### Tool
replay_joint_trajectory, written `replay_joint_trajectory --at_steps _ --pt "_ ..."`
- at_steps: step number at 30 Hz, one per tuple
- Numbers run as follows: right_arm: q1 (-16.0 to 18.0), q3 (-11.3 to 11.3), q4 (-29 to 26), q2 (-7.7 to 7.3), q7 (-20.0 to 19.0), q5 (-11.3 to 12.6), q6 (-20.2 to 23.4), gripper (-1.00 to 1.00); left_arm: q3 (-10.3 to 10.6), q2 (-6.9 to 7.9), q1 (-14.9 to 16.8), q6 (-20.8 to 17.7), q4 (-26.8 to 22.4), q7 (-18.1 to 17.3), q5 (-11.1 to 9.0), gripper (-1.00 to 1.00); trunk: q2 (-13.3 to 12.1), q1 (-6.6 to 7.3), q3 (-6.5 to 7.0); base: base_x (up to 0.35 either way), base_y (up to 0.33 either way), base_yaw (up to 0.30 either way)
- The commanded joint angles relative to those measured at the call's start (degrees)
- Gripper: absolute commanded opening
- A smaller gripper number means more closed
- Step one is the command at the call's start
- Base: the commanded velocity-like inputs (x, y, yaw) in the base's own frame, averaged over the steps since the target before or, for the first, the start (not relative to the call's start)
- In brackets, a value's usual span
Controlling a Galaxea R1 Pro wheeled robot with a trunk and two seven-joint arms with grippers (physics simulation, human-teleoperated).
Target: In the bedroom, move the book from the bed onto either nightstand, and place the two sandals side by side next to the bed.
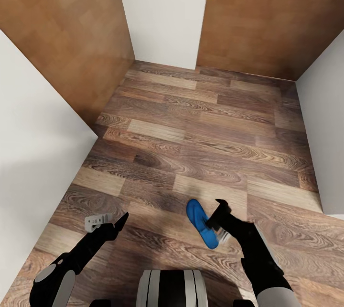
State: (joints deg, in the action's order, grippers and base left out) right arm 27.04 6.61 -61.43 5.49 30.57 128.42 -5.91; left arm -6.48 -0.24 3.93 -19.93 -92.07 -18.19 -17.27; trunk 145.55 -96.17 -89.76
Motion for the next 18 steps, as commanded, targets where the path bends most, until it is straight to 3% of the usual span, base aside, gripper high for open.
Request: replay_joint_trajectory --at_steps 1,18 --pt "0.00 0.35 -0.61 0.05 0.16 0.60 -0.49 1.00 -0.11 -0.03 0.02 -0.54 -0.04 -0.18 -0.61 1.00 0.01 0.01 -0.03 0.000 0.000 0.000" --pt "-0.06 1.03 -2.30 0.06 -0.06 0.60 -0.32 1.00 -0.11 -0.03 0.02 -0.34 1.10 -0.17 -0.58 1.00 0.01 0.01 -0.03 0.013 0.000 0.000"
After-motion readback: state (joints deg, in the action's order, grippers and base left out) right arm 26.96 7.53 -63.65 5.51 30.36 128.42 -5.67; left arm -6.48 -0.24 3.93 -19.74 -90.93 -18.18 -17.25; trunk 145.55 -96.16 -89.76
